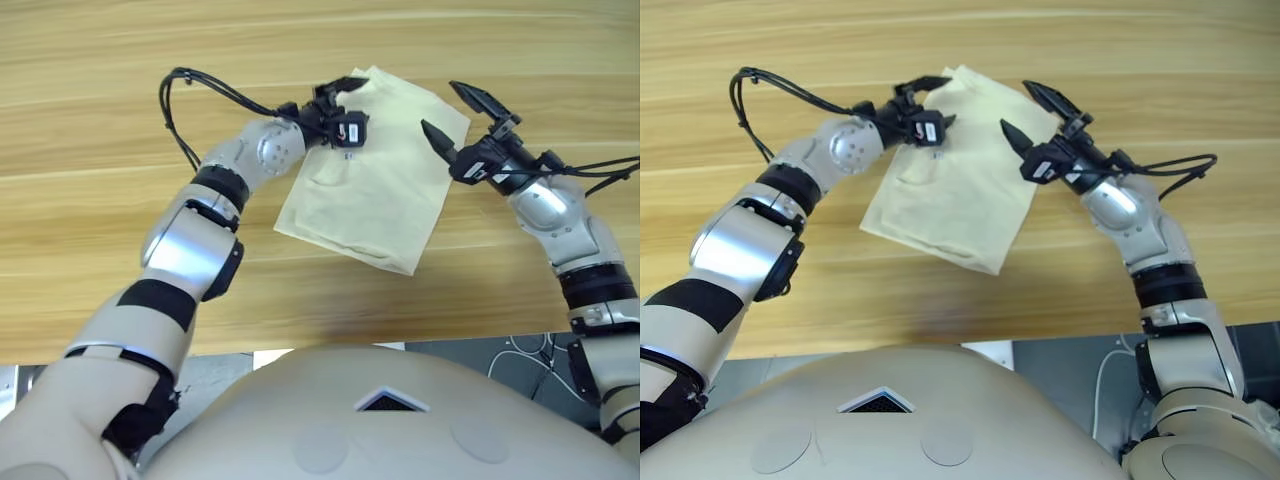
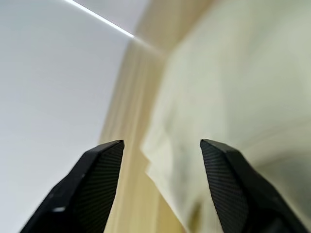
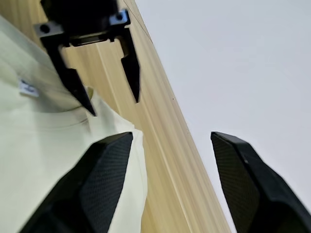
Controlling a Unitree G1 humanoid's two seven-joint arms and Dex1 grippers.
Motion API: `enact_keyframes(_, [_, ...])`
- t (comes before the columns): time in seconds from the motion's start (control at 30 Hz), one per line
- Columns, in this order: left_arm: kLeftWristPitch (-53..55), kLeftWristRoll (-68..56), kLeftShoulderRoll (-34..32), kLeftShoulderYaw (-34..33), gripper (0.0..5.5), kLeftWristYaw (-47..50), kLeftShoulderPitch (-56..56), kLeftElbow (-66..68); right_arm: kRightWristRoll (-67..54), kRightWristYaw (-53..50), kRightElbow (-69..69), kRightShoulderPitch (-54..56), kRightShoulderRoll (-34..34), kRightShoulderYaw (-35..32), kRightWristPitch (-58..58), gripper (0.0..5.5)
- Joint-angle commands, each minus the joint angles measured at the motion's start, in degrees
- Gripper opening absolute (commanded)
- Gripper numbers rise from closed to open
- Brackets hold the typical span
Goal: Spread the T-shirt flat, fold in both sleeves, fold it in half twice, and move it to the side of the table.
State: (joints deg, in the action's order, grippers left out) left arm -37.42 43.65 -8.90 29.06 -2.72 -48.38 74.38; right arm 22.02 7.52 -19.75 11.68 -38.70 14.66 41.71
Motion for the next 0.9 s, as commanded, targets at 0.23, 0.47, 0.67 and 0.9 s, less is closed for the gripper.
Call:
enact_keyframes(0.23, [-1.33,-0.17,-15.56,4.09,2.93,0.93,11.28,-0.86,3.91,2.84,3.18,-1.4,0.98,1.04,-0.63,2.98])
enact_keyframes(0.47, [-11.94,-13.99,-16.39,-3.23,2.93,1.0,22.03,-18.19,5.49,4.36,3.3,-1.9,1.6,1.97,-0.88,2.98])
enact_keyframes(0.67, [-9.34,-17.18,-19.74,-11.87,2.93,6.61,22.86,-30.27,6.78,4.9,4.14,-4.1,-2.62,0.11,0.76,2.98])
enact_keyframes(0.9, [-10.69,-18.46,-30.69,-21.38,2.93,5.96,34.5,-47.57,16.41,0.95,3.23,-7.71,-10.9,-1.91,2.03,2.98])
